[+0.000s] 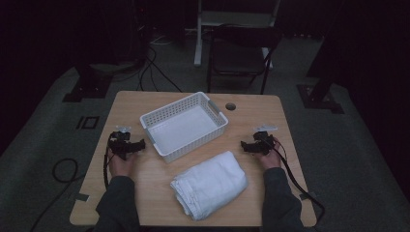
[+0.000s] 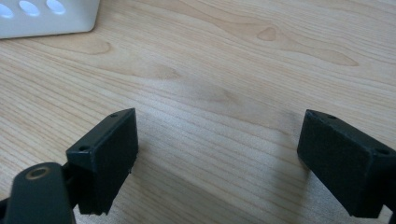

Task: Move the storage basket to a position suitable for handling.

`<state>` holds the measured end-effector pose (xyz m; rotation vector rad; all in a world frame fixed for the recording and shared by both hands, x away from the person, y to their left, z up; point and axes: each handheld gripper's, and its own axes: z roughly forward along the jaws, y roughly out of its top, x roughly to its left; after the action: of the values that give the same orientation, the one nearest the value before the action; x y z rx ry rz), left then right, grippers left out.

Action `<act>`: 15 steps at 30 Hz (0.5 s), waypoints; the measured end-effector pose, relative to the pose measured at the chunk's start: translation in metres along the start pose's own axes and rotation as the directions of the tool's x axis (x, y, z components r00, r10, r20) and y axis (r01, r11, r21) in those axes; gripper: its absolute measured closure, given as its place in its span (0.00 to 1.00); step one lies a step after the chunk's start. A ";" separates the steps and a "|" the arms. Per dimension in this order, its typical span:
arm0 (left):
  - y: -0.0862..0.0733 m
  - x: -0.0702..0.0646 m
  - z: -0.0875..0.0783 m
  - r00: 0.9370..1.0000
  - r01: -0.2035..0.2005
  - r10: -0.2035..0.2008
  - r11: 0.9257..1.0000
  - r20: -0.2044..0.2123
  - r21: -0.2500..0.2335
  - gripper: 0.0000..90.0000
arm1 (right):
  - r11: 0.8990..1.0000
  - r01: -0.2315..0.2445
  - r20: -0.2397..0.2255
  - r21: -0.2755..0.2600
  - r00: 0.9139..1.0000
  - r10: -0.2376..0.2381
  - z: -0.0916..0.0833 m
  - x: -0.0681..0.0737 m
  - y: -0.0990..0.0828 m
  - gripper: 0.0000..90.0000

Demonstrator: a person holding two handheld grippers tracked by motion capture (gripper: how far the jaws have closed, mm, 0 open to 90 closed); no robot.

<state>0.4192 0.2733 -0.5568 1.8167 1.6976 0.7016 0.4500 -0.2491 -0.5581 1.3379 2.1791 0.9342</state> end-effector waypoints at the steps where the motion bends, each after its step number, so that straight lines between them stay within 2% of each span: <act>1: 0.000 0.000 -0.001 1.000 0.000 0.000 1.000 0.000 0.003 0.10 | 1.000 0.000 -0.001 0.000 1.000 0.000 0.000 0.000 0.000 0.14; 4: -0.008 0.000 -0.007 1.000 0.015 -0.015 1.000 -0.015 -0.005 0.10 | 1.000 0.011 -0.011 0.001 1.000 -0.011 -0.002 0.003 -0.001 0.15; 15: -0.010 0.000 -0.009 0.999 0.023 -0.023 1.000 -0.025 -0.004 0.10 | 0.999 0.008 -0.011 0.045 1.000 -0.007 -0.004 0.007 0.002 0.15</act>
<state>0.4063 0.2741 -0.5573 1.7903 1.7286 0.7204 0.4460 -0.2436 -0.5538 1.3474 2.2244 0.8959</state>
